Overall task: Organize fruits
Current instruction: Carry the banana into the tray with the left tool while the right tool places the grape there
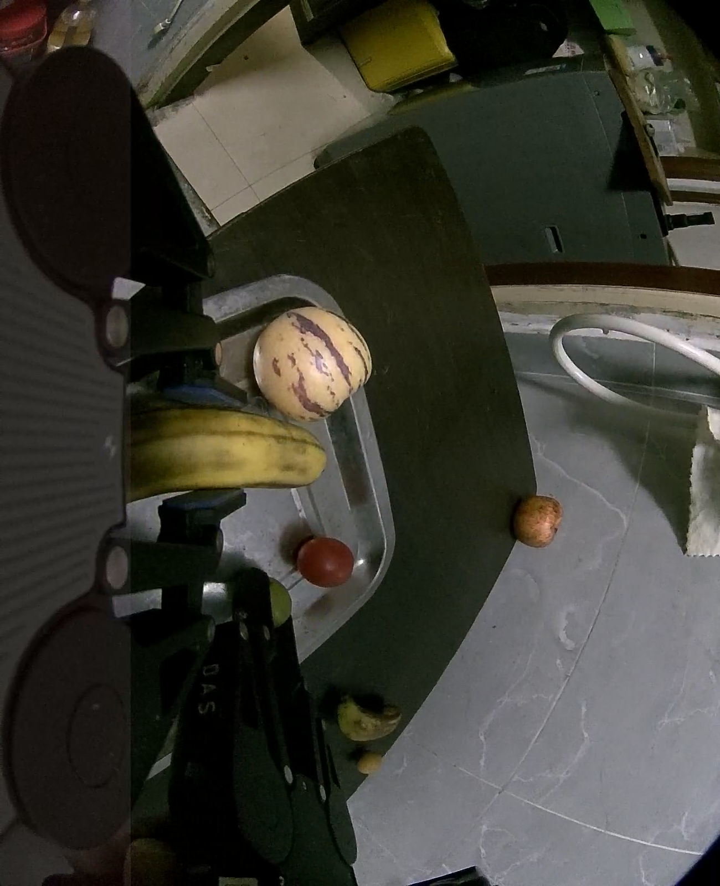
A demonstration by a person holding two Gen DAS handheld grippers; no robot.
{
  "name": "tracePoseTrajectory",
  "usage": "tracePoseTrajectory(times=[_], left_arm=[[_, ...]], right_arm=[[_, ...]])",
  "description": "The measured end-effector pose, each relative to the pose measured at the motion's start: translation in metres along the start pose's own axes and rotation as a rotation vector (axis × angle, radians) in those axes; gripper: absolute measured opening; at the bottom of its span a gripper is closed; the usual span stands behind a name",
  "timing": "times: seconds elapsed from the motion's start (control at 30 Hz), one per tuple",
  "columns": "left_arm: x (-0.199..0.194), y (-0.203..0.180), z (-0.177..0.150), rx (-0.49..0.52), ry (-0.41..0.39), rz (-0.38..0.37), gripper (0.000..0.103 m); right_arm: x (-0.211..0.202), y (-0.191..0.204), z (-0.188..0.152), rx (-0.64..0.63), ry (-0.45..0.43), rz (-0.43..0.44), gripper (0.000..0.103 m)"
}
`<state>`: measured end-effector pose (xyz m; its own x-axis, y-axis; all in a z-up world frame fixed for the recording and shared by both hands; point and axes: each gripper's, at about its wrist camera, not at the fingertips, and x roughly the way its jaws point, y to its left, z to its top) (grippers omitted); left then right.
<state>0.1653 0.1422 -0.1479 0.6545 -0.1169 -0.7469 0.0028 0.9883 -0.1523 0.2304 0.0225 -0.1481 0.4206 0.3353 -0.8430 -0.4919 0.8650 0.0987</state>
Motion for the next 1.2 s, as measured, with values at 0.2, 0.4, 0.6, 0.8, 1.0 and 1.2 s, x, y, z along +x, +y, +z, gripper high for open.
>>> tracePoseTrajectory(times=[0.2,0.4,0.6,0.8,1.0,1.2], left_arm=[[-0.003,0.0,0.004,-0.004,-0.017,0.001,0.035],[-0.004,-0.001,0.007,-0.007,-0.023,0.012,0.044],[-0.009,-0.005,0.009,0.001,-0.032,0.015,0.049],[-0.02,-0.013,0.014,0.009,-0.05,0.02,0.058],[-0.039,-0.025,0.021,0.021,-0.087,0.009,0.069],[-0.061,-0.04,0.024,0.024,-0.131,0.002,0.079]], right_arm=[[-0.002,-0.002,0.002,0.016,-0.004,0.008,0.032],[-0.01,-0.004,0.002,0.025,-0.018,0.01,0.039],[-0.027,-0.009,0.006,0.048,-0.052,0.015,0.045],[-0.057,-0.019,0.01,0.088,-0.106,0.011,0.061],[-0.096,-0.032,0.007,0.128,-0.184,-0.002,0.078],[-0.137,-0.043,-0.004,0.164,-0.248,-0.021,0.079]])
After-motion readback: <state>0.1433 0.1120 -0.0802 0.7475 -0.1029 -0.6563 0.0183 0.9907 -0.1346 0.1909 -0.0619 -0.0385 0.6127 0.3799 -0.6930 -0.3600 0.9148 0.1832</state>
